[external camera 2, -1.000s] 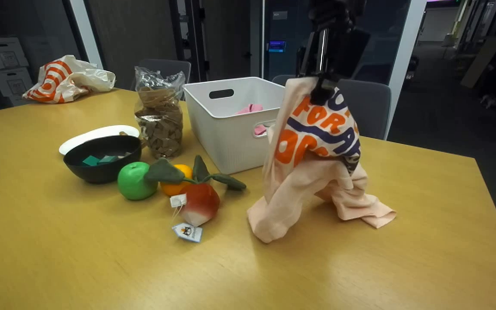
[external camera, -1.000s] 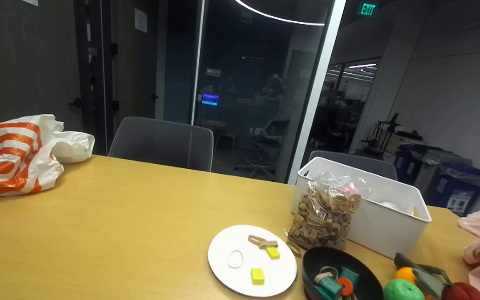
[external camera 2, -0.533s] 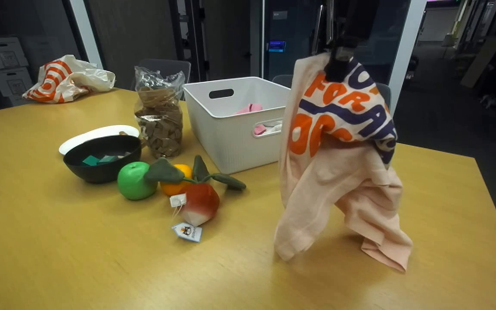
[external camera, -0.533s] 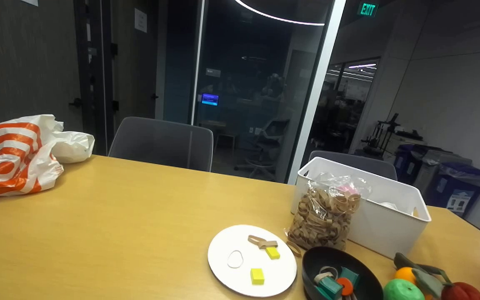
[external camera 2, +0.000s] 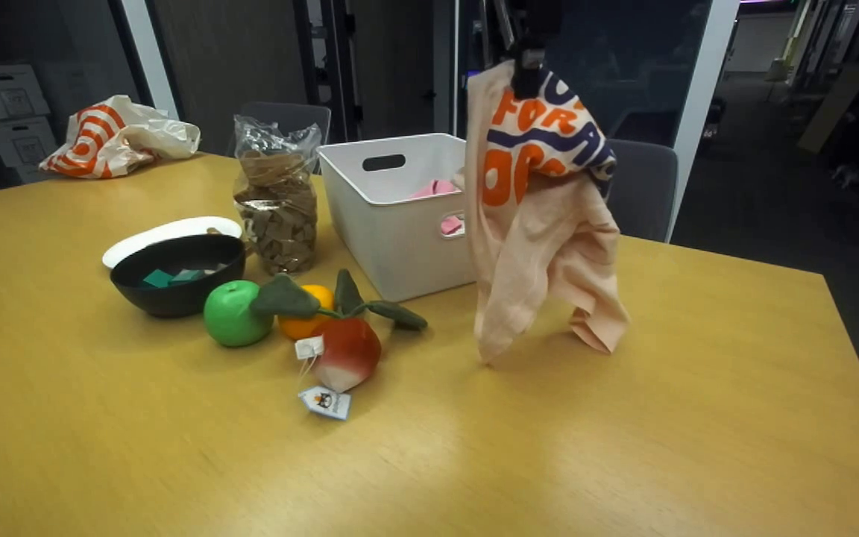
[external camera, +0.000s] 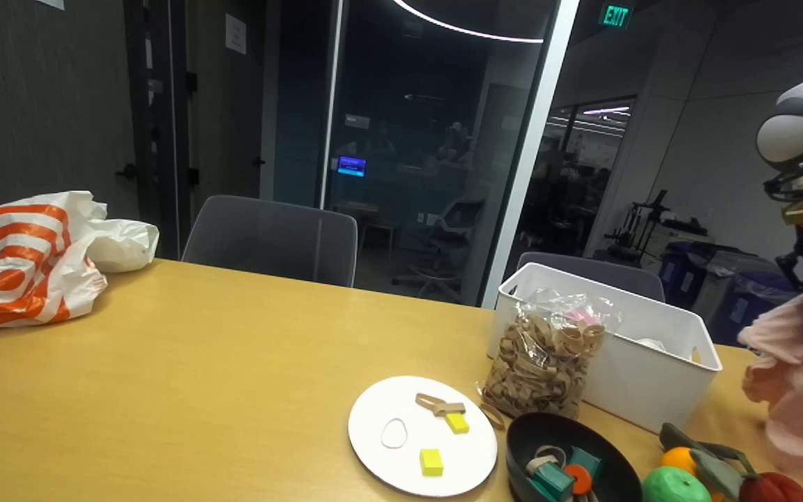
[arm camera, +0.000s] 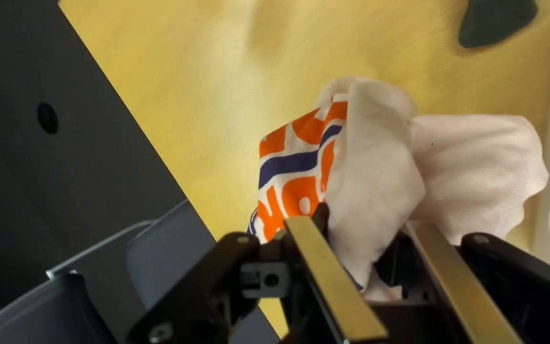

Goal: Put the pink shirt on the edge of the basket

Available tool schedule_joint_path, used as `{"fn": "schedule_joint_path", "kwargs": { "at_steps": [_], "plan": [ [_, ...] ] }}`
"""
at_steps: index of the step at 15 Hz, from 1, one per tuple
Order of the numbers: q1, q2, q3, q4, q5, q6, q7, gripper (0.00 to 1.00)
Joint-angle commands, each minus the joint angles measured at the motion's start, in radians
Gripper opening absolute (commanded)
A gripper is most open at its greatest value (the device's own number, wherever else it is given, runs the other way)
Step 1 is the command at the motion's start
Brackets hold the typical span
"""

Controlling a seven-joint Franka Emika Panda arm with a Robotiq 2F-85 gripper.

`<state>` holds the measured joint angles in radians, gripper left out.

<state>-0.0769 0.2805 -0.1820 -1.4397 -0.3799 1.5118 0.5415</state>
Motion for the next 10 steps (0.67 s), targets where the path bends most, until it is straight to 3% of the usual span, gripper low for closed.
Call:
{"fn": "schedule_joint_path", "kwargs": {
  "at_steps": [1, 6, 10],
  "plan": [
    [0.028, -0.035, 0.041, -0.035, 0.014, 0.139, -0.024, 0.10],
    [0.024, -0.037, 0.073, -0.063, 0.148, 0.353, -0.053, 0.10],
    [0.018, -0.020, 0.077, -0.095, 0.264, 0.427, -0.138, 0.11]
  ]
}}
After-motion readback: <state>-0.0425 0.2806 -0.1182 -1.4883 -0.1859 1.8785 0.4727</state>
